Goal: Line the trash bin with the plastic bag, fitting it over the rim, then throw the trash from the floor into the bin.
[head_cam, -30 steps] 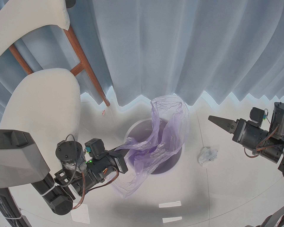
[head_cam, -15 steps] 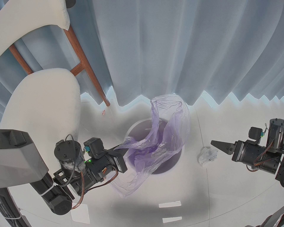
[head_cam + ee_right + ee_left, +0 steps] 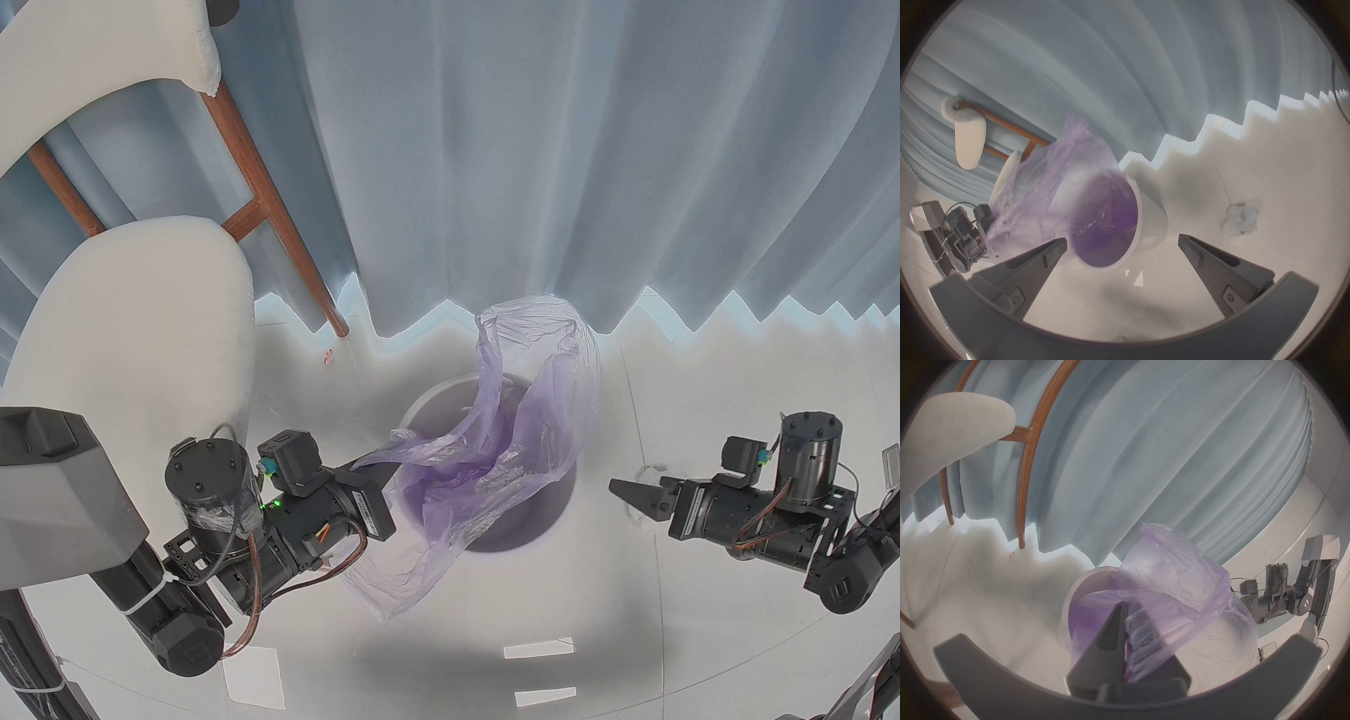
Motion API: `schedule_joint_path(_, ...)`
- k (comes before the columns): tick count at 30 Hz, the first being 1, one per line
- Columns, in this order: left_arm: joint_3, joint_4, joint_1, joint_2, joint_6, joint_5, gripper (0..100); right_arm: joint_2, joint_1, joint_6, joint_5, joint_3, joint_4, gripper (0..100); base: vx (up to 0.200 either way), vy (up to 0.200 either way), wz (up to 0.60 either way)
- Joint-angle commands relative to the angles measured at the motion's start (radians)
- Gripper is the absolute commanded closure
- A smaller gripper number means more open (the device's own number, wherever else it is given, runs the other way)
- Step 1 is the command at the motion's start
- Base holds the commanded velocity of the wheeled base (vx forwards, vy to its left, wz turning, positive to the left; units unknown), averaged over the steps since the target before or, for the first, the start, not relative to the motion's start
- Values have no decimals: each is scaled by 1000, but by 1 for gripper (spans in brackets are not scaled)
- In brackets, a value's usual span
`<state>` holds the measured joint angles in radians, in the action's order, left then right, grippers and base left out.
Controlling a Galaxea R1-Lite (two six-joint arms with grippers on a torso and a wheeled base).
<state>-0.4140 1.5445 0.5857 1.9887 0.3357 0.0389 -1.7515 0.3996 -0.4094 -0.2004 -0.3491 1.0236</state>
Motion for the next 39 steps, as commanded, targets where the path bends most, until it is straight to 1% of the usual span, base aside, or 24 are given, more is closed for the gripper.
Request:
schedule_joint_path(1, -2, 0, -18, -1, 2, 2, 100, -120, 47, 1, -1, -8, 26, 0, 0, 0, 0)
schedule_joint_path(5, -2, 0, -24, -5, 2, 6, 100, -146, 79, 0, 1, -39, 24, 0, 0, 0, 0)
schedule_joint_path(7, 0, 0, -37, -5, 2, 22, 100, -157, 97, -14, 1, -80, 13, 0, 0, 0, 0)
schedule_joint_path(9, 0, 0, -50, -7, 0, 39, 100, -160, 104, -42, 1, -106, 1, 0, 0, 0, 0)
schedule_joint_path(12, -3, 0, -67, -18, 2, 58, 100, -161, 124, -115, 3, -143, -59, 0, 0, 0, 0)
schedule_joint_path(15, -3, 0, -75, -25, 2, 72, 100, -171, 130, -147, 7, -180, -131, 0, 0, 0, 0)
schedule_joint_path(16, -3, 0, -75, -25, 2, 72, 100, -171, 130, -147, 7, -180, -131, 0, 0, 0, 0)
schedule_joint_path(17, -2, 0, -75, -25, 2, 76, 100, -189, 130, -147, 12, -198, -160, 0, 0, 0, 0)
schedule_joint_path(20, -2, 0, -75, -25, 2, 76, 100, -247, 130, -147, 56, -240, -166, 0, 0, 0, 0)
schedule_joint_path(21, -2, 0, -75, -25, 2, 76, 100, -247, 130, -147, 56, -240, -166, 0, 0, 0, 0)
schedule_joint_path(22, -2, 0, -73, -25, 0, 76, 100, -290, 130, -146, 92, -269, -163, 0, 0, 0, 0)
schedule_joint_path(24, -2, 0, -69, -25, 0, 76, 100, -327, 130, -144, 113, -307, -165, 0, 0, 0, 0)
schedule_joint_path(29, 8, 0, -40, -31, -3, 76, 100, -361, 128, -146, 118, -361, -174, 0, 0, 0, 0)
schedule_joint_path(39, 9, 0, -35, -30, -4, 76, 100, -382, 122, -146, 122, -381, -174, 0, 0, 0, 0)
